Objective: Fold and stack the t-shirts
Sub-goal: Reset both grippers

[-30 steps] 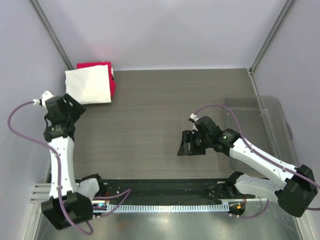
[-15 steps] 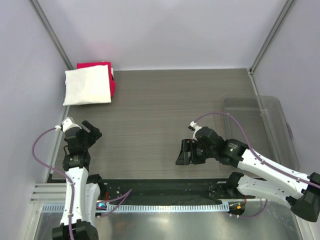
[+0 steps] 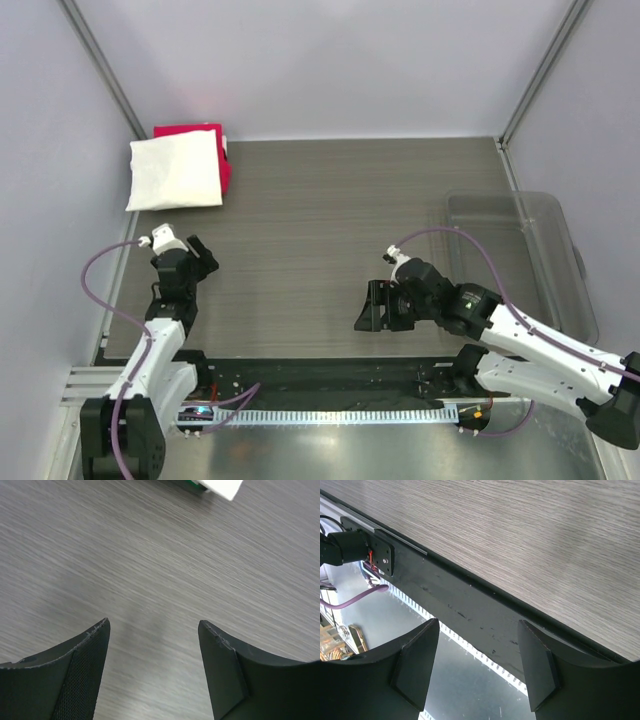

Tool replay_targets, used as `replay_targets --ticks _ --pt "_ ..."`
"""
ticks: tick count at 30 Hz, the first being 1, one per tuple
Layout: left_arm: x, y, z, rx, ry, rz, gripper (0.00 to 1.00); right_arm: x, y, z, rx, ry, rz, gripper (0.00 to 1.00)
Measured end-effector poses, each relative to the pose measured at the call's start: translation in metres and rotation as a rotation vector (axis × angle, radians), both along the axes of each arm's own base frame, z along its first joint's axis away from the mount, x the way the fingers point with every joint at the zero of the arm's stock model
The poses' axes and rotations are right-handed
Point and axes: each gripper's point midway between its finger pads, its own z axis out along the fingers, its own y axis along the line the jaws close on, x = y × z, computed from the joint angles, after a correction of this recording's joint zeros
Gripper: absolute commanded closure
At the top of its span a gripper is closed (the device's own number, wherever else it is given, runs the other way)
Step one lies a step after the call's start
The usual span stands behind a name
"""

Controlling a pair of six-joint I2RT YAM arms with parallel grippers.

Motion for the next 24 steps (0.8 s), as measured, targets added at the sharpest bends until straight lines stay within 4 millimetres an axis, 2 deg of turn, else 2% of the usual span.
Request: replay_targets --ticks 3,7,8,16,24 --pt "0.010 0.009 -0.007 0.049 0.003 0.028 0.31 -0.001 -0.002 0.001 0.006 -0.008 -0.003 0.29" --pt "0.012 0.016 -0.033 0.086 0.060 0.046 0.31 -0.001 -0.003 -0.002 -0.003 -0.005 -0.004 0.29" --pt "0.012 0.015 -0.034 0.086 0.060 0.045 0.31 0.000 -0.003 -0.003 -0.004 -0.006 -0.005 0.28" --pt "0.037 0.018 -0.034 0.141 0.024 0.027 0.29 0.001 -0.003 -0.013 -0.043 0.014 -0.004 0.28" --pt "0.074 0.022 -0.027 0.210 0.009 -0.003 0.23 0.002 -0.004 -0.011 -0.042 -0.001 -0.001 0.27"
